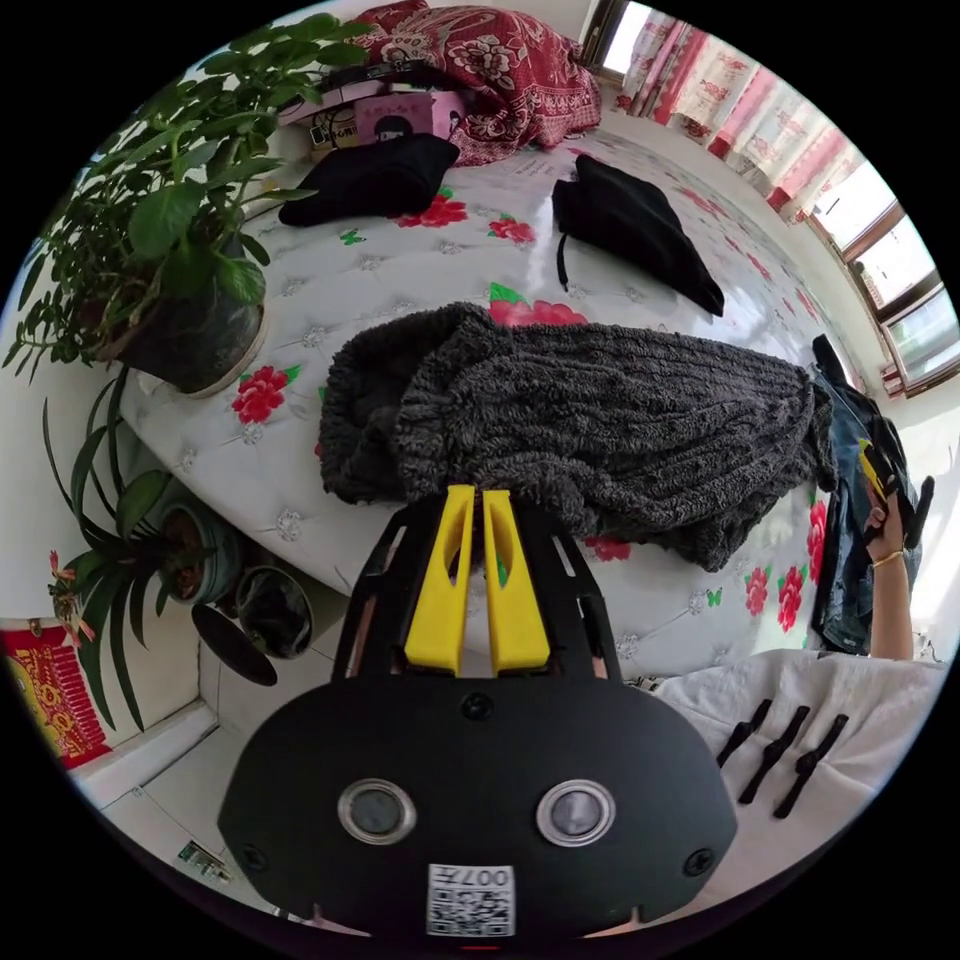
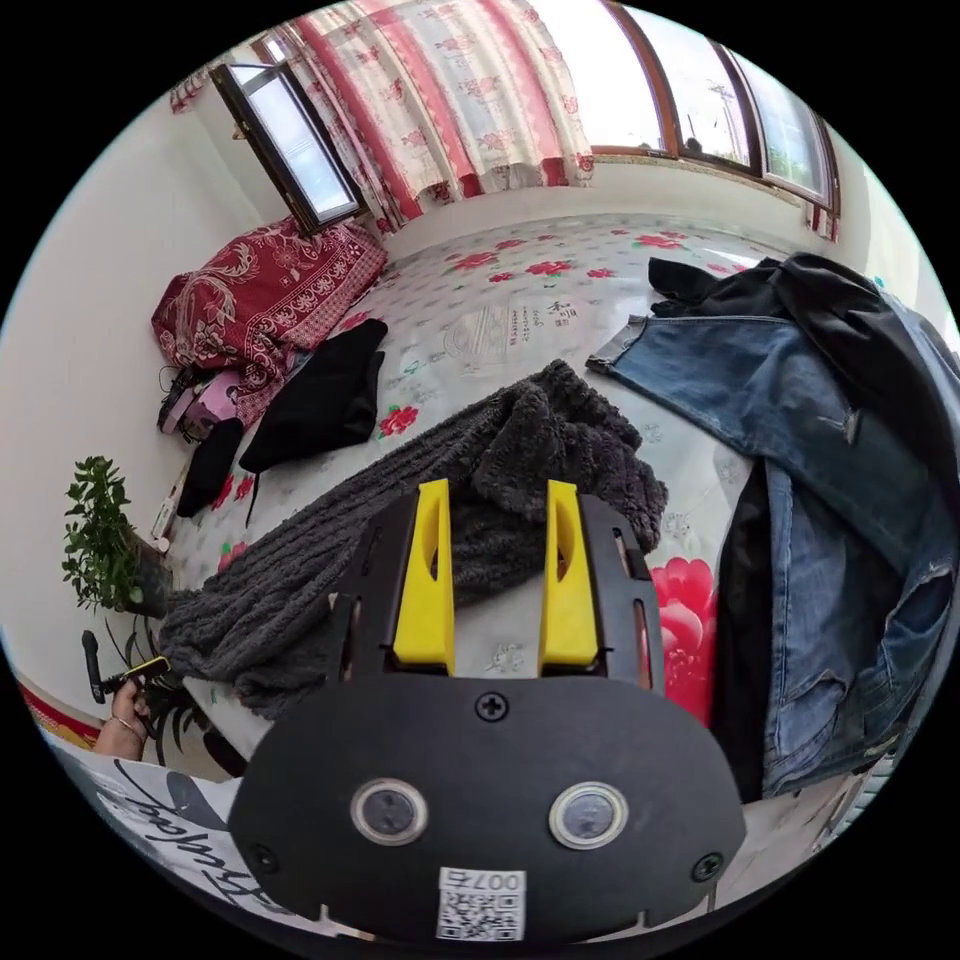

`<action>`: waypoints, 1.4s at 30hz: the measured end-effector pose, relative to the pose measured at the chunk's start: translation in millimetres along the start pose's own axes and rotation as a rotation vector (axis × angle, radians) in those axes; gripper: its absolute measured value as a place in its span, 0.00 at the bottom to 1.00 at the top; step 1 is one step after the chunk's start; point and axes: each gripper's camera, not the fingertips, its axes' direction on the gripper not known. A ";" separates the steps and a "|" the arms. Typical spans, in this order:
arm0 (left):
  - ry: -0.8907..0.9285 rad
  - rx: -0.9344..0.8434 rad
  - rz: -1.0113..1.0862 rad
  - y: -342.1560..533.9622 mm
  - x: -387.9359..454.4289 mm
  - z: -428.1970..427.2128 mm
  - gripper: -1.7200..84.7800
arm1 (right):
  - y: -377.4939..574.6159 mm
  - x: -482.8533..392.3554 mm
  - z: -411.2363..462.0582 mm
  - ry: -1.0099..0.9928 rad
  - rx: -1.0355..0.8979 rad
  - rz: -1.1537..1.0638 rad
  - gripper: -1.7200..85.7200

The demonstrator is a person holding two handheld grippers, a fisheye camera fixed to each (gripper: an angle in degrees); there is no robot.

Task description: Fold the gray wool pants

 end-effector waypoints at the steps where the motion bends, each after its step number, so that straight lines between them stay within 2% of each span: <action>1: 0.004 0.000 -0.004 -0.4 0.4 -3.4 0.01 | -7.9 -1.2 8.1 0.002 -0.002 -0.004 0.13; 6: -0.006 0.014 0.024 -8.2 7.7 -42.3 0.01 | -47.1 -1.0 106.7 0.093 -0.194 0.008 0.11; 8: 0.006 0.045 0.003 -13.0 4.2 -57.3 0.01 | -51.1 6.0 125.2 0.174 -0.273 0.038 0.08; 10: 0.053 0.102 -0.041 -19.8 -3.7 -73.8 0.01 | -59.1 9.4 113.5 0.175 -0.239 0.004 0.06; 13: 0.154 0.230 -0.070 -44.1 -16.5 -104.9 0.01 | -79.9 20.7 43.8 0.193 -0.023 -0.039 0.04; 19: 0.280 0.470 0.040 -103.1 -16.9 -191.1 0.01 | -94.3 52.0 -154.5 0.205 0.332 -0.057 0.03; 23: 0.362 0.703 0.084 -74.2 -35.7 -264.4 0.01 | -43.7 57.1 -272.1 0.246 0.563 -0.073 0.03; 26: 0.368 0.794 0.123 -19.5 -61.3 -287.3 0.01 | 6.7 58.6 -311.5 0.289 0.601 -0.116 0.03; 28: 0.351 0.771 0.125 16.5 -78.6 -281.2 0.01 | 38.8 59.3 -313.5 0.334 0.561 -0.147 0.03; 31: 0.291 0.612 0.070 74.3 -107.2 -236.5 0.01 | 93.8 68.1 -287.4 0.362 0.409 -0.128 0.03; 34: 0.280 0.358 -0.110 119.5 -139.2 -157.7 0.01 | 143.8 85.0 -224.4 0.375 0.118 -0.042 0.03; 36: 0.260 0.191 -0.209 142.5 -151.2 -102.4 0.01 | 177.8 93.8 -164.2 0.414 -0.192 -0.012 0.02; 38: 0.277 0.116 -0.264 150.2 -155.3 -76.7 0.02 | 195.4 97.6 -138.0 0.399 -0.319 0.004 0.02; 40: 0.291 0.095 -0.293 151.9 -155.3 -68.1 0.02 | 200.7 102.5 -129.9 0.353 -0.373 0.033 0.02; 42: 0.273 0.119 -0.275 147.6 -149.5 -76.9 0.04 | 191.0 106.6 -140.4 0.362 -0.332 0.067 0.03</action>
